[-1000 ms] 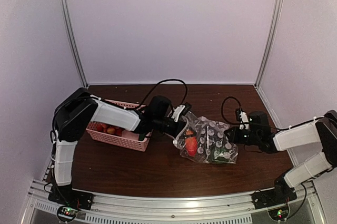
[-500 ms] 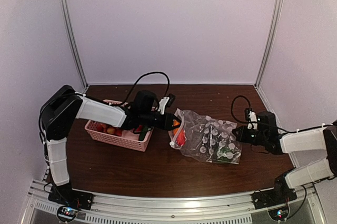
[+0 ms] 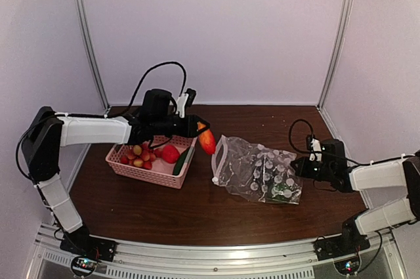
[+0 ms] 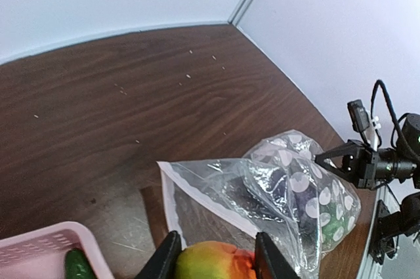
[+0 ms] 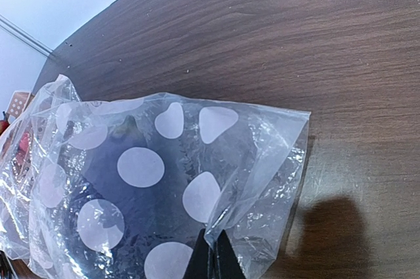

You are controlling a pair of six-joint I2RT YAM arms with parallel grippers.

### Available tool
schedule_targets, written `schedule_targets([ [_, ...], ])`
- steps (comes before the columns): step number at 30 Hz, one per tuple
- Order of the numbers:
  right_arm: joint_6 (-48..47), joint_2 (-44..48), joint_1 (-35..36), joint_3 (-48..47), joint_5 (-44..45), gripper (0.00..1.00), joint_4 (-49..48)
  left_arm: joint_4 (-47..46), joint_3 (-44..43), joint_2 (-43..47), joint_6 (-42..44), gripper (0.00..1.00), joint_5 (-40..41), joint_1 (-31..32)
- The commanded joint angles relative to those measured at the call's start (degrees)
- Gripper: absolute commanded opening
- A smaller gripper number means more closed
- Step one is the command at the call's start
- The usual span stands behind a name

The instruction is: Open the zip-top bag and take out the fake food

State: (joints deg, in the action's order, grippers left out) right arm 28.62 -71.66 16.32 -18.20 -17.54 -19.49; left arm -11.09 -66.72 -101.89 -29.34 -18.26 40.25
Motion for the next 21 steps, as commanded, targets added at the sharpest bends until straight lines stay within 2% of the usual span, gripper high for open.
schedule_targets([
  [1, -0.8, 0.6, -0.4, 0.6, 0.9, 0.0, 0.4, 7.9, 0.1, 5.7, 5.3, 0.12, 6.6, -2.1],
  [10, -1.4, 0.3, -0.4, 0.7, -1.1, 0.0, -0.9, 24.6, 1.4, 14.1, 13.5, 0.17, 15.0, -5.0],
  [16, -1.9, -0.4, -0.4, 0.1, -2.6, 0.0, -1.4, 31.0, 0.9, 12.6, 16.4, 0.17, 19.1, -5.1],
  [21, -2.2, 0.3, -0.4, -0.2, -2.8, 0.0, -0.8, 31.8, 1.1, 10.2, 16.2, 0.17, 21.9, -5.1],
])
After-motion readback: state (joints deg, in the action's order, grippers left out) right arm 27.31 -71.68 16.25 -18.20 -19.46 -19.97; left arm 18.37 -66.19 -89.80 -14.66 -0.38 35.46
